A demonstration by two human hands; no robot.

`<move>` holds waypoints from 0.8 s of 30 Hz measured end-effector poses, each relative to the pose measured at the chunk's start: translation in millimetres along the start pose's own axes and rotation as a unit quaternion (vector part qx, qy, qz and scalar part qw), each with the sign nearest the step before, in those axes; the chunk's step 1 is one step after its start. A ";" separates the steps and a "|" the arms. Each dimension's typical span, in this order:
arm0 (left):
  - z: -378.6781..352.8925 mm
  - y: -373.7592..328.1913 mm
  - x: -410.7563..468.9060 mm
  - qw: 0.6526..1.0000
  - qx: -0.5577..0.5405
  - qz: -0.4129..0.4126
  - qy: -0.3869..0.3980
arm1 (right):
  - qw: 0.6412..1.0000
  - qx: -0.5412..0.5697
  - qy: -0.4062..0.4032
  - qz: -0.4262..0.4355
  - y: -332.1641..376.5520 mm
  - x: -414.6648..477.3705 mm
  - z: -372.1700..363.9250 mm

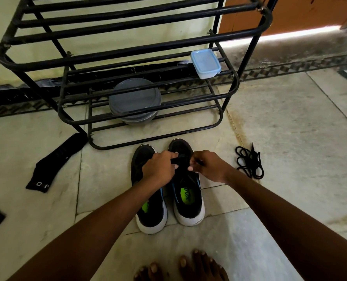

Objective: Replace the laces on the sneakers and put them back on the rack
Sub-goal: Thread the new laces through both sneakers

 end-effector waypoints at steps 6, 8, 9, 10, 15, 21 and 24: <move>2.5 -1.3 0.1 1.000 0.005 -0.001 -0.017 | 0.996 -0.050 0.005 0.073 39.1 -5.3 6.6; 4.7 -4.6 -0.2 0.999 0.028 -0.009 -0.028 | 0.990 -0.091 0.024 0.102 55.3 -5.1 3.2; 5.6 -5.9 -0.2 0.999 0.041 -0.011 -0.032 | 0.988 -0.100 0.032 0.115 63.2 -5.0 1.9; 6.4 -6.9 0.1 0.998 0.052 -0.010 -0.036 | 0.986 -0.104 0.040 0.126 70.8 -5.2 1.6; 4.8 -7.9 -2.7 0.997 0.061 -0.001 -0.041 | 0.976 -0.131 0.076 0.155 92.4 -8.4 5.0; 3.1 -5.6 0.7 0.998 0.043 -0.020 -0.031 | 0.982 -0.106 0.104 0.113 84.2 -14.2 23.3; 1.2 -7.4 -0.8 0.997 0.061 -0.030 -0.039 | 0.984 -0.081 0.119 0.106 82.0 -17.0 25.0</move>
Point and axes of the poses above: each hand's wrist, its own x-axis towards the middle knuckle, its own z-axis out of the back of the hand, y = z × x, the point moved 8 cm from there along x, towards the middle knuckle, and after that the axes turned 2 degrees about x, right-handed, at the moved point
